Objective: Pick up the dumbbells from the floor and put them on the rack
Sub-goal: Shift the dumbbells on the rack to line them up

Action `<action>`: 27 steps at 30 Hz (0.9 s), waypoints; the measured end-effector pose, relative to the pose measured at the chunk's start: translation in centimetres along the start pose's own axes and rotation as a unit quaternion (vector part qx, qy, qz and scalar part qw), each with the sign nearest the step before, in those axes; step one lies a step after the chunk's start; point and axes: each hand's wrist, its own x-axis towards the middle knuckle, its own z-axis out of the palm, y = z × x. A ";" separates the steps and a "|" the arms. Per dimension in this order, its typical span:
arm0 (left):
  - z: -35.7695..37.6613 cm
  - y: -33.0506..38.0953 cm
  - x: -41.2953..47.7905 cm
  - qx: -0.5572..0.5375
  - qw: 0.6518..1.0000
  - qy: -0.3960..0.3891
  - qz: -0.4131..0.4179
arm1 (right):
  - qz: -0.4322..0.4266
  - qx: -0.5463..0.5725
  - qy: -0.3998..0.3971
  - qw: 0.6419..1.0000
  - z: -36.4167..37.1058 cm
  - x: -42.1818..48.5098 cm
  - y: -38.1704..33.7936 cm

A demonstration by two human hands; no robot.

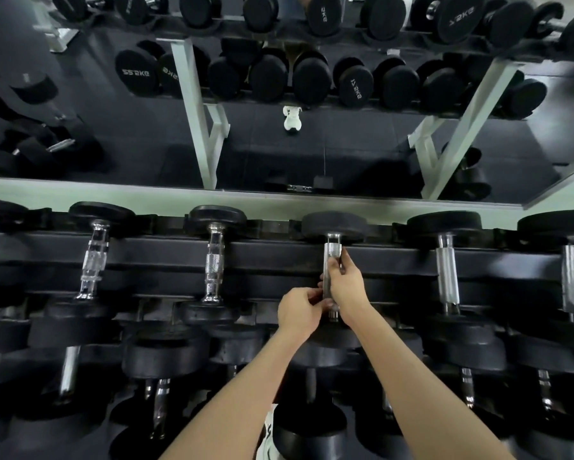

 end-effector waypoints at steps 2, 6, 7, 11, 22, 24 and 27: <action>-0.2 0.0 0.1 0.009 1.000 -0.003 0.000 | -0.018 -0.032 -0.004 0.999 -0.1 0.0 -0.1; -0.2 0.2 -1.0 0.045 0.999 0.029 0.009 | -0.067 -0.092 0.016 0.993 -2.1 -1.4 0.4; -0.1 0.1 -1.5 0.050 0.998 0.048 0.010 | -0.081 -0.101 0.035 0.991 -3.0 -2.1 0.8; 0.1 0.3 -4.0 0.048 0.989 0.137 0.014 | -0.130 -0.157 0.089 0.975 -7.6 -5.3 2.3; 4.6 3.8 -11.3 0.011 0.978 0.189 0.091 | -0.126 -0.140 0.155 0.970 -19.3 -11.2 6.2; 5.6 4.7 -11.9 0.009 0.978 0.179 0.102 | -0.122 -0.145 0.159 0.969 -20.9 -11.5 6.4; 7.2 6.8 -12.2 -0.001 0.983 0.145 0.110 | -0.115 -0.163 0.153 0.968 -23.6 -11.5 6.5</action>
